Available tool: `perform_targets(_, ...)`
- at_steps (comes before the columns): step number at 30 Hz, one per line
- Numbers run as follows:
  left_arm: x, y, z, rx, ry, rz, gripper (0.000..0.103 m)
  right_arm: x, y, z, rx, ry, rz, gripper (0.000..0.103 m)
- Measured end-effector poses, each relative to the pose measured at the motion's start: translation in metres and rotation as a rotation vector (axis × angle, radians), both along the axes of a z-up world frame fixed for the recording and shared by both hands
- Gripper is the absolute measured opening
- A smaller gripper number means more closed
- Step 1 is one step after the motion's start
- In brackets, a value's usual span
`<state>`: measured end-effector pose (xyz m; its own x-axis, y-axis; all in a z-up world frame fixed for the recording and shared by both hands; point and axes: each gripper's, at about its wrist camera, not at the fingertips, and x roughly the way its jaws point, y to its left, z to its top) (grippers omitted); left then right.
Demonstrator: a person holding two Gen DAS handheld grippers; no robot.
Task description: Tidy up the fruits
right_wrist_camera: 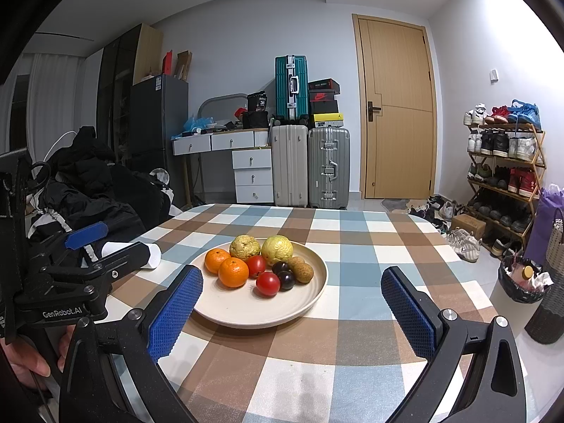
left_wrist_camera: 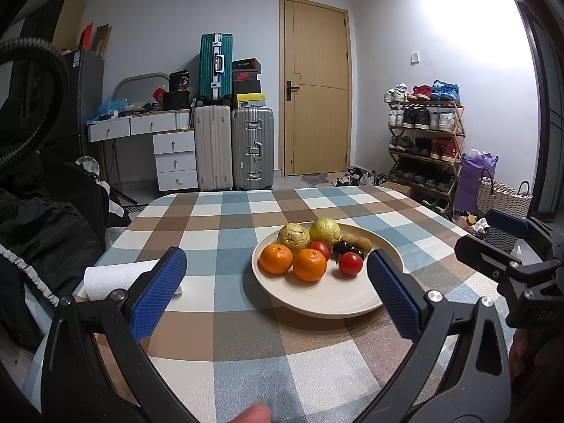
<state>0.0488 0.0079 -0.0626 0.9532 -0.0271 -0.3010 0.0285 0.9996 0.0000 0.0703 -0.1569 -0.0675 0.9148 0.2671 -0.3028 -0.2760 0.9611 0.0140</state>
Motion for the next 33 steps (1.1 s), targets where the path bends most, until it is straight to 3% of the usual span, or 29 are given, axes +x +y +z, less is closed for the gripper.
perform_targets(33, -0.0017, -0.0042, 0.0017, 0.001, -0.001, 0.000, 0.102, -0.0019, 0.0050, 0.0006, 0.004, 0.003, 0.012, 0.103)
